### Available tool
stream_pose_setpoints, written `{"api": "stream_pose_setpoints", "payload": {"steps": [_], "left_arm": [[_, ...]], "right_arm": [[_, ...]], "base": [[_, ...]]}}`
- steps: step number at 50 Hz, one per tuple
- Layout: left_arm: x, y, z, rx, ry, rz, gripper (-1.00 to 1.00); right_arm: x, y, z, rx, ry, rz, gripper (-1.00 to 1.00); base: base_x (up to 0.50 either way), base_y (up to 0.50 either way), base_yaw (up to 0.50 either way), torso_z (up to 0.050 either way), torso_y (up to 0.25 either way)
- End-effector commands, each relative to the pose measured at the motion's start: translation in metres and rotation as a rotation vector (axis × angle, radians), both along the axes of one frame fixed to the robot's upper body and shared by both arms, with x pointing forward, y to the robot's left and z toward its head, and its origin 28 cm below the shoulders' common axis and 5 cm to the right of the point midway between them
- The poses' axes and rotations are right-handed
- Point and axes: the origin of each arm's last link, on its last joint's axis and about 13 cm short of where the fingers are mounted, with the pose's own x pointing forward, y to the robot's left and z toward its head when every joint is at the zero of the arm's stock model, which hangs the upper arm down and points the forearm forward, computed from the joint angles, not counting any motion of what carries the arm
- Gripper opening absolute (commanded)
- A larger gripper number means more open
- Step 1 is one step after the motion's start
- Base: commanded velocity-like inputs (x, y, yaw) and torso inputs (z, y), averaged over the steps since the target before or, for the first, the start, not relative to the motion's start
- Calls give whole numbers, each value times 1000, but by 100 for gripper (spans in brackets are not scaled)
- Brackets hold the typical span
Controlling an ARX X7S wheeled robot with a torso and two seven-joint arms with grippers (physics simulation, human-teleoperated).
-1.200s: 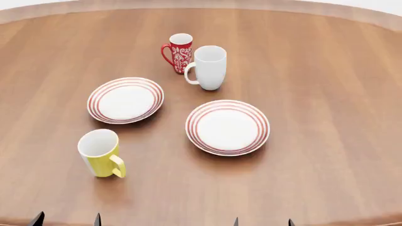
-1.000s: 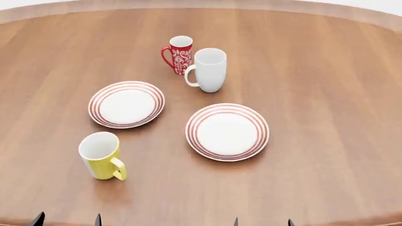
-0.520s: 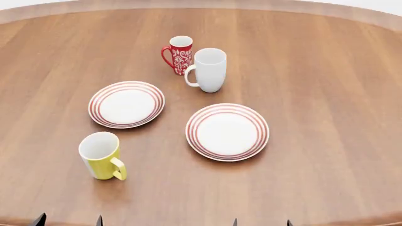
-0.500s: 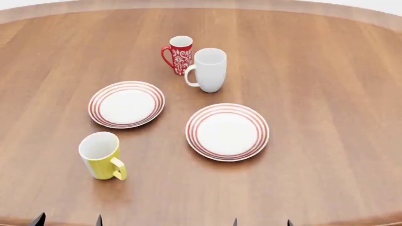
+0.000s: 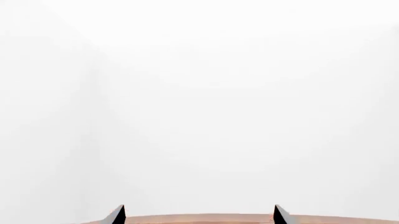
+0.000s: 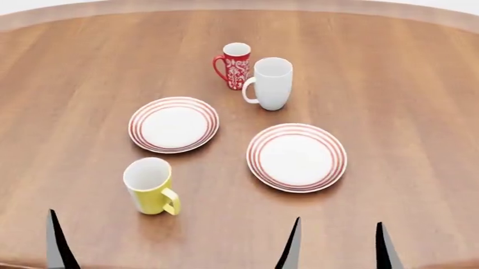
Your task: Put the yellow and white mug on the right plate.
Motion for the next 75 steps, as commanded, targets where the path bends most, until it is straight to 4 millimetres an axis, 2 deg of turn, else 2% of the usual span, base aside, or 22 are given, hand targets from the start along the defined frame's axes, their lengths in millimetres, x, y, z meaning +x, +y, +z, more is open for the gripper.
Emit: {"api": "stream_pose_setpoints", "payload": {"steps": [1,10,20,59,72,75], "left_arm": [[-4,0,8,22,-74,26,100],[-4,-1,5,28,-61,19,100],[-4,-1,5,29,-56,14,100],[-6,-2,3,34,-47,4,100],[-7,-3,3,36,-49,3,100],[-7,-3,4,35,-50,3,100]], "right_arm": [[-3,1,5,-2,-73,15,100],[-3,1,3,-11,-60,26,100],[-4,3,4,-17,-65,48,100],[-5,9,-4,-113,0,101,100],[-2,7,-4,-130,28,83,100],[2,4,-2,-162,96,142,100]], "base": [[0,500,0,0,0],[0,480,0,0,0],[14,0,0,0,0],[496,-39,0,0,0],[13,0,0,0,0],[0,0,0,0,0]]}}
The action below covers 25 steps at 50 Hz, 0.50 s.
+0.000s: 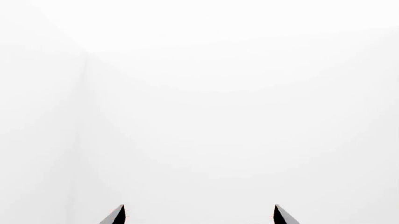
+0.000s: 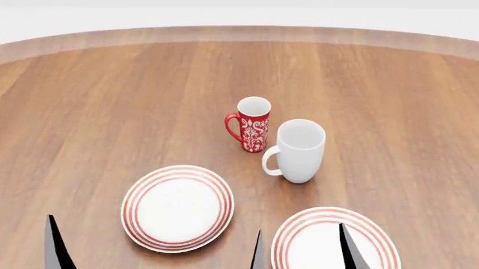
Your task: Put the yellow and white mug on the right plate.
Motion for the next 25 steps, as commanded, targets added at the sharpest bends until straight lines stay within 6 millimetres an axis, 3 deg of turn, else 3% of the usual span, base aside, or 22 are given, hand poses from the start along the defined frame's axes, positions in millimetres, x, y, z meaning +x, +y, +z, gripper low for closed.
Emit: {"api": "stream_pose_setpoints", "payload": {"steps": [1,5,9,14,25], "left_arm": [[0,0,1,15,-3,17,100],[0,1,2,12,-6,17,100],[0,1,2,12,-6,17,100],[-1,1,3,11,-9,17,100],[-3,0,7,6,-25,11,100]], "right_arm": [[8,-5,3,-66,97,55,100],[16,-12,7,-136,201,119,100],[21,-21,1,-269,435,251,100],[21,-27,-3,-369,544,381,100],[22,-23,-11,-506,617,518,100]], "base": [[0,0,0,0,0],[0,0,0,0,0],[0,0,0,0,0],[0,0,0,0,0],[0,0,0,0,0]]}}
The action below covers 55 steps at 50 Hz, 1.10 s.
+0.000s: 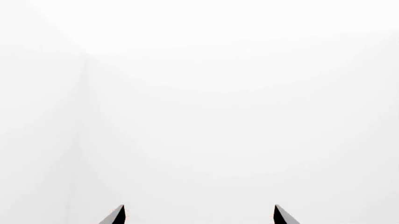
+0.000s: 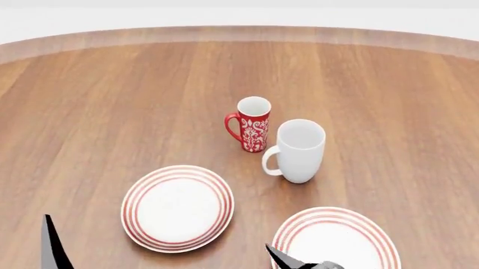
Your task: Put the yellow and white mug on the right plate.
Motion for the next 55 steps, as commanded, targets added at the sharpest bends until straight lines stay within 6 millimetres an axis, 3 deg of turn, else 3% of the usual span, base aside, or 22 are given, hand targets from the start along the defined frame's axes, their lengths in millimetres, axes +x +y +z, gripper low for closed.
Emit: {"api": "stream_pose_setpoints", "payload": {"steps": [1,21,36,55], "left_arm": [[-1,0,3,11,-16,12,100],[-3,-1,5,9,-16,7,100],[-3,-1,4,13,-8,4,100],[-3,-1,5,16,3,17,100]], "right_arm": [[2,-1,-6,-134,166,183,100],[6,4,-7,-252,300,333,100],[18,8,-3,-255,326,355,100],[16,22,-11,-265,424,383,100]], "base": [[0,0,0,0,0],[0,0,0,0,0],[0,0,0,0,0],[0,0,0,0,0]]}}
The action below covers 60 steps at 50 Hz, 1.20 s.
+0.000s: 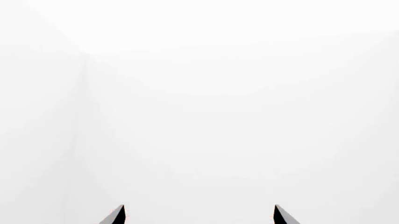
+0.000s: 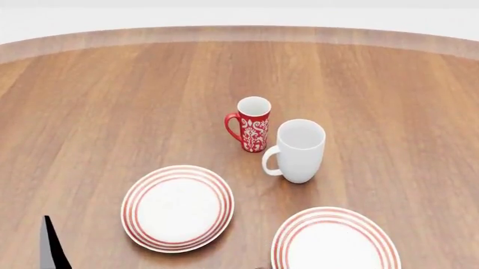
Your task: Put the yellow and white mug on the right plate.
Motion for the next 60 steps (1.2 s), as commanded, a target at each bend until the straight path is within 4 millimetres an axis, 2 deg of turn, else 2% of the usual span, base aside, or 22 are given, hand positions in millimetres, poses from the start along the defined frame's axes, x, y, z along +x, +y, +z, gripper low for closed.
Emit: {"api": "stream_pose_setpoints", "payload": {"steps": [1,9,31,52,60], "left_arm": [[1,1,1,17,0,25,100],[1,1,1,17,3,24,100],[1,1,0,17,10,25,100],[2,2,0,19,15,25,100],[2,1,0,20,17,24,100]], "right_arm": [[1,10,-4,-7,37,35,100],[4,16,-2,-14,51,44,100],[18,25,-12,-32,60,20,100],[13,34,-25,-67,73,53,100],[18,34,-27,-67,65,43,100]], "base": [[0,0,0,0,0],[0,0,0,0,0],[0,0,0,0,0],[0,0,0,0,0],[0,0,0,0,0]]}}
